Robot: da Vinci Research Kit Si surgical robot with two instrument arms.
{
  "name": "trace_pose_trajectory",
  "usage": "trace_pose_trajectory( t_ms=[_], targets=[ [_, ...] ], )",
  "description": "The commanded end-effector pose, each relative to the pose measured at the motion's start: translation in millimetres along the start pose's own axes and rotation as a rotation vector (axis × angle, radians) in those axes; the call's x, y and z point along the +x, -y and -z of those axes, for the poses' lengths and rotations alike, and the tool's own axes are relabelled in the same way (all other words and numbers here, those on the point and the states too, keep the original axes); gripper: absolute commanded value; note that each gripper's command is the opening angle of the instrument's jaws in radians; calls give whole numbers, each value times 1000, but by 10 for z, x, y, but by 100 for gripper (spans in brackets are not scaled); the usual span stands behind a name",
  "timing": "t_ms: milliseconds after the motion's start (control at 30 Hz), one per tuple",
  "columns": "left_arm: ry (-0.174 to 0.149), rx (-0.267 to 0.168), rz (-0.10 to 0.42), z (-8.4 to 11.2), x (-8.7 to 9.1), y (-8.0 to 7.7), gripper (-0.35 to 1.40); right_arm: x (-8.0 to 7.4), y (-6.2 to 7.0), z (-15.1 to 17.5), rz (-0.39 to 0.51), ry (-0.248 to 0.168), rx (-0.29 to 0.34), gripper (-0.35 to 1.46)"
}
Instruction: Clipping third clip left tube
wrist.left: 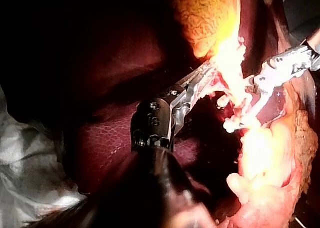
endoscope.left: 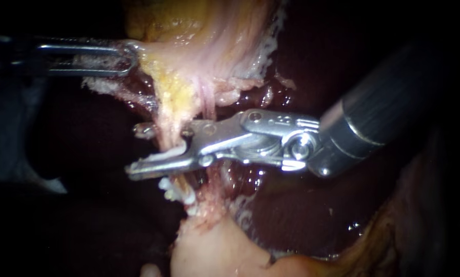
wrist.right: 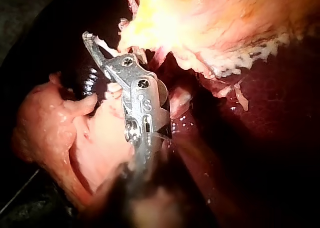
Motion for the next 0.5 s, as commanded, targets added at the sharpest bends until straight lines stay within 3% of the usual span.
trace_pose_trajectory(
  t_ms=[33, 267, 500],
  targets=[
    [0, -1, 0, 0, 0, 0, -35, 7, 5, 2, -14, -3, 3, 46],
    [0, -1, 0, 0, 0, 1, -35, 37, 24, 5, -40, -24, 2, 43],
    [0, -1, 0, 0, 0, 1, -35, 37, 26, 4, -70, -25, 1, 35]
  ],
)
